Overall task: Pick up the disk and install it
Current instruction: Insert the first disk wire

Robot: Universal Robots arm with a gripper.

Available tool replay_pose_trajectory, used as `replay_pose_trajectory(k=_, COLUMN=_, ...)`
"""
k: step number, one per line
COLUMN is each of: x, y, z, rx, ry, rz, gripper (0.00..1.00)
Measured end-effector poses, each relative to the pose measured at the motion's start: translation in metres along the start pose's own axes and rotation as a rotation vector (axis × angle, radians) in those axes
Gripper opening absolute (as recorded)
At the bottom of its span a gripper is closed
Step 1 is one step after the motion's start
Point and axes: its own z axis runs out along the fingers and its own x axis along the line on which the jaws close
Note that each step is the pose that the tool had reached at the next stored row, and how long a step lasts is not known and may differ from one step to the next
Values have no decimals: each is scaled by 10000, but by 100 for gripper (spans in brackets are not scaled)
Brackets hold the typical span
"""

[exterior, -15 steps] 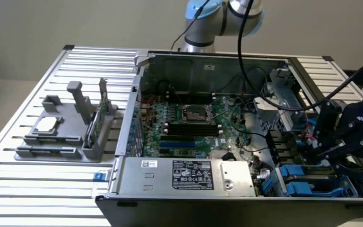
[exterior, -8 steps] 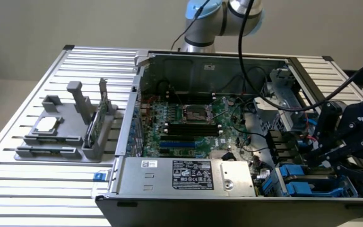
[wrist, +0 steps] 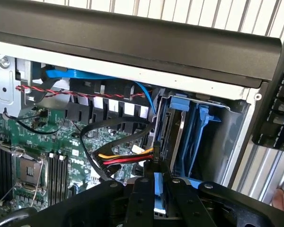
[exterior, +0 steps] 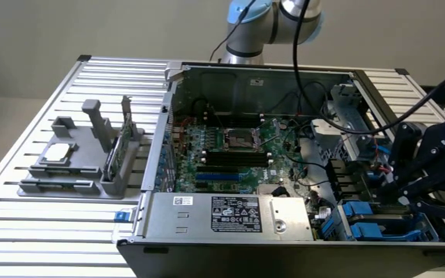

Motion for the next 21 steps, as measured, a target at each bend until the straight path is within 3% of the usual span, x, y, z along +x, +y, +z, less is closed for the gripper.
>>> replay_pose_trajectory(k=8, x=90, y=37, z=-33, rx=94, ry=-635, rz=151, gripper=17)
replay_pose_trajectory(k=12, x=146, y=87, z=-33, rx=124, ry=-884, rz=212, gripper=17)
replay_pose_trajectory(k=14, x=171, y=125, z=-36, rx=130, ry=-963, rz=245, gripper=17)
replay_pose_trajectory(k=17, x=194, y=171, z=-39, rx=124, ry=-1023, rz=346, gripper=17)
replay_pose_trajectory(k=21, x=196, y=189, z=-31, rx=103, ry=-1033, rz=666, gripper=17)
